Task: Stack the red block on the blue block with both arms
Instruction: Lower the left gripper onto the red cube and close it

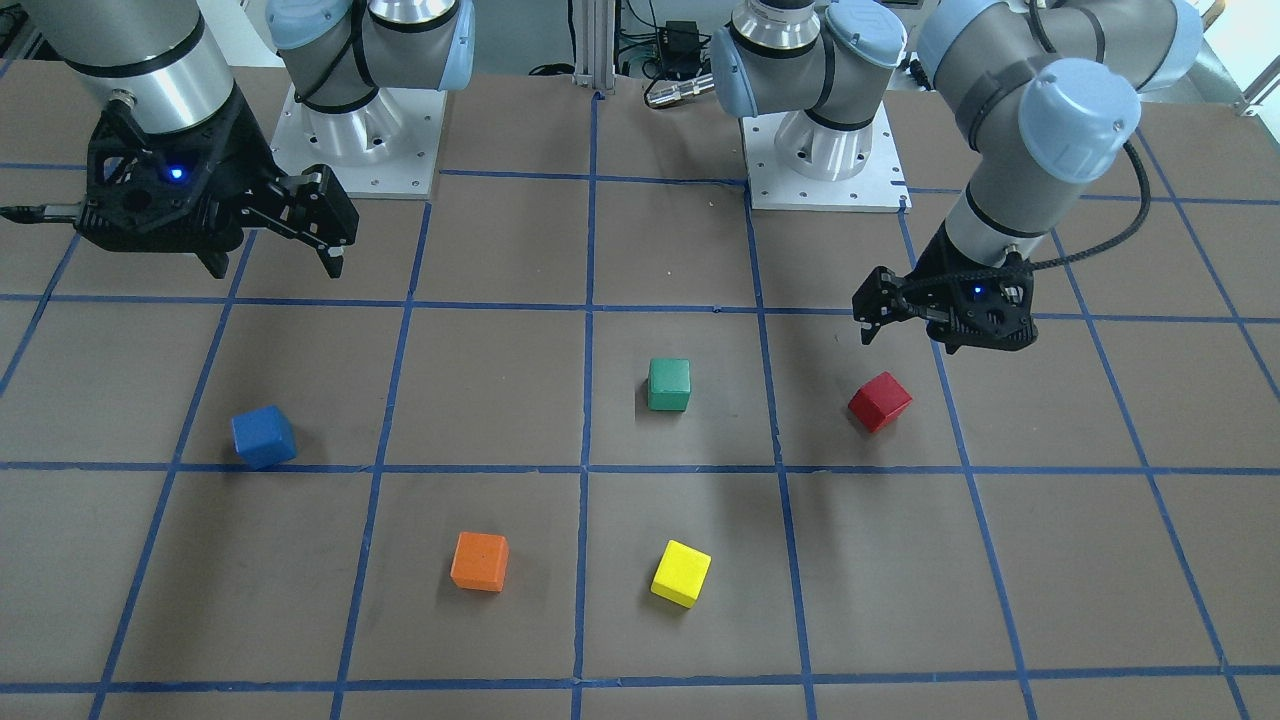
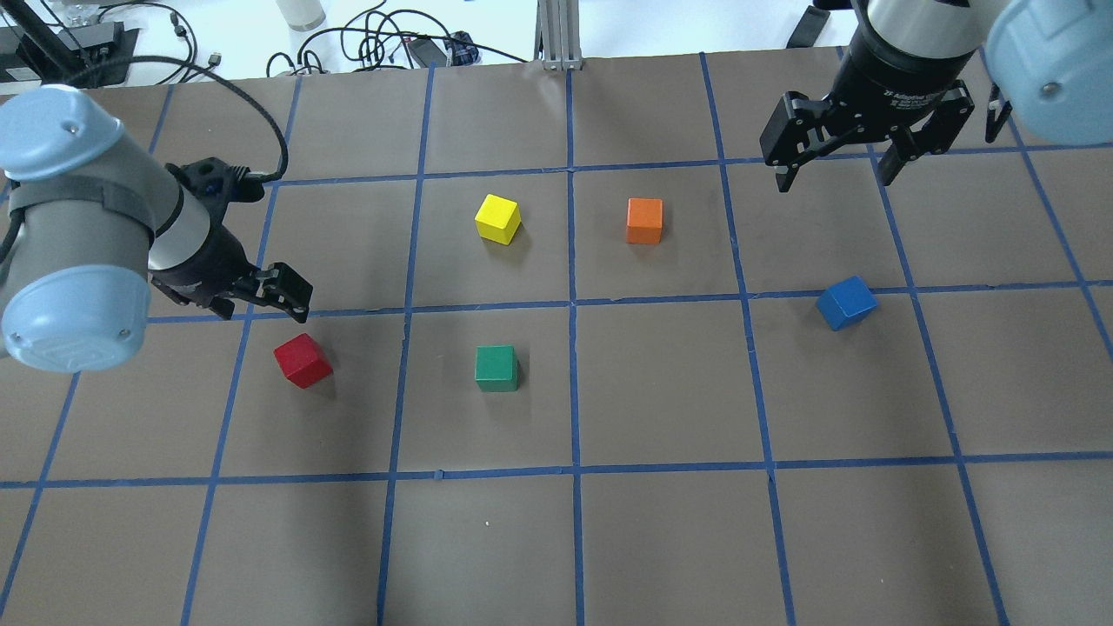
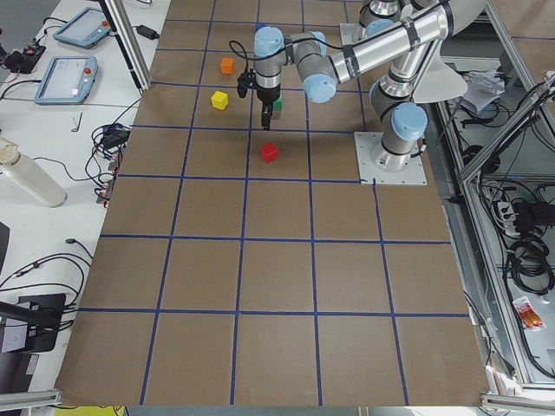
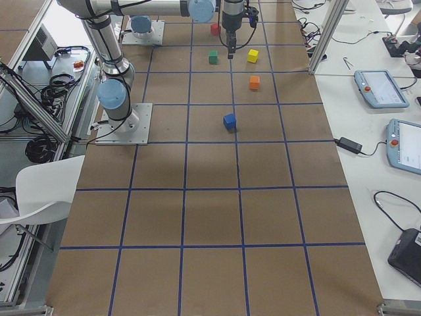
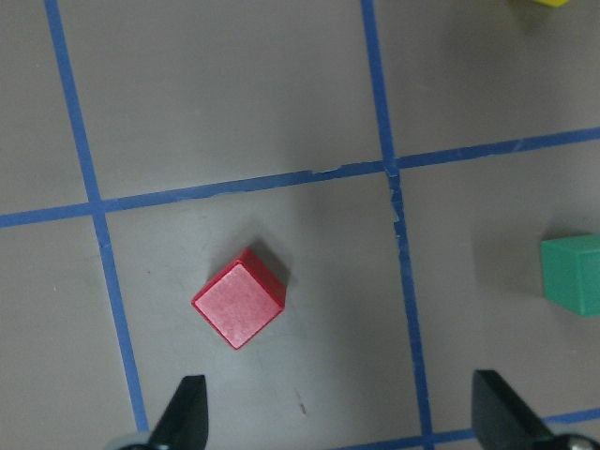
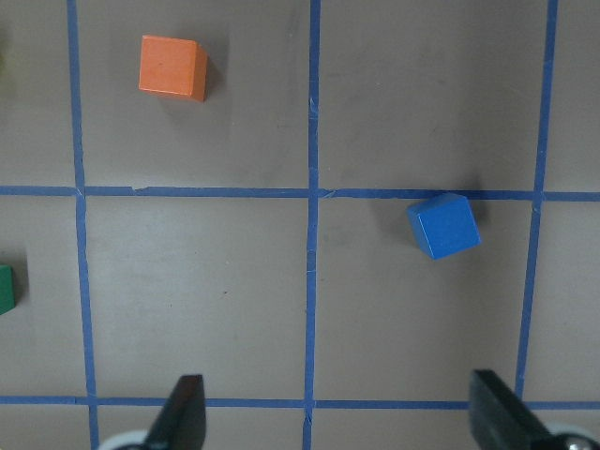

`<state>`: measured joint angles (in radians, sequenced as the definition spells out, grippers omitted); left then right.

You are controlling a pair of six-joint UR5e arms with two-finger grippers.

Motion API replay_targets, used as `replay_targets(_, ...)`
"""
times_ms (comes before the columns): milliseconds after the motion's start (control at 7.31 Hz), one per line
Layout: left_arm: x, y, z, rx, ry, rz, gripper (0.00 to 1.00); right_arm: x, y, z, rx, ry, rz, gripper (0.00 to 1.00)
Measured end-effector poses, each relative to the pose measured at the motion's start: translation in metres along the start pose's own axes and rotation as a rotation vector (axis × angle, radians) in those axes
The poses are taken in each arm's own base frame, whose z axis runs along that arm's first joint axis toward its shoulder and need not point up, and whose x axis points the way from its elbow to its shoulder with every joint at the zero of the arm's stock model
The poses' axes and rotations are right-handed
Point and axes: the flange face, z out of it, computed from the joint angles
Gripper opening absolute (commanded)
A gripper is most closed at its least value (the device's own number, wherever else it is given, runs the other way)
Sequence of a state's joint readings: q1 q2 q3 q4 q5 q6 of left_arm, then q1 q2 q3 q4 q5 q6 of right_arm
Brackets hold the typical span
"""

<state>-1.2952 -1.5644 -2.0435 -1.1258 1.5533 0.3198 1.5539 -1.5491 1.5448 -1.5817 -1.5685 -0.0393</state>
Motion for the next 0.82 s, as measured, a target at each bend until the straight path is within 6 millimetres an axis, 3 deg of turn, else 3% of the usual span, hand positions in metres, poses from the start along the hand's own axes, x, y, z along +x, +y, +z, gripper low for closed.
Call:
replay_targets(137,-0.013,0.01,0.026,-0.022,0.009,-0.081,1.0,0.0,0.0,0.0,-0.002,0.001,0.0,1.0)
replay_targets(411,-0.021,0.017,0.067,-0.03,0.014,-0.193,1.0,0.0,0.0,0.001,-0.004,0.002,-0.001,1.0)
replay_targets(821,-0.026,0.006,0.097,-0.008,0.015,-0.268,0.99,0.0,0.001,0.002,-0.009,0.002,-0.001,1.0)
